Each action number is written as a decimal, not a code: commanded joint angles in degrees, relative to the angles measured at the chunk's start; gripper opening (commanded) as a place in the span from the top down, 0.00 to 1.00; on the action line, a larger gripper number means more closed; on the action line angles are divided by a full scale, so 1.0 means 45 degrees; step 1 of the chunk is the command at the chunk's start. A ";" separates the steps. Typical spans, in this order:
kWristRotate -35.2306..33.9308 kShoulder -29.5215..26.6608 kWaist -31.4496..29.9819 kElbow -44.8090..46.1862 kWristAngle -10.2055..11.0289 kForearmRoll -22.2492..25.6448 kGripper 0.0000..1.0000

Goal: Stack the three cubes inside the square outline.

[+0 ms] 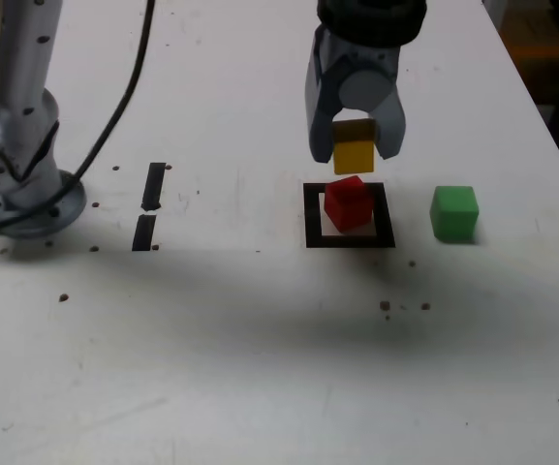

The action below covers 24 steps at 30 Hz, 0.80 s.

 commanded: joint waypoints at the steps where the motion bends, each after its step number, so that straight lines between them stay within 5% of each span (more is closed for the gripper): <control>1: 0.0012 0.0236 0.0053 0.0008 -0.0019 -0.0066 1.00; 17: 0.0077 0.0964 0.0093 0.0219 -0.0174 -0.0314 0.97; 21: 0.0056 0.1047 0.0093 0.0236 -0.0083 -0.0282 0.83; 24: 0.0046 0.1107 0.0093 0.0184 -0.0093 -0.0189 0.54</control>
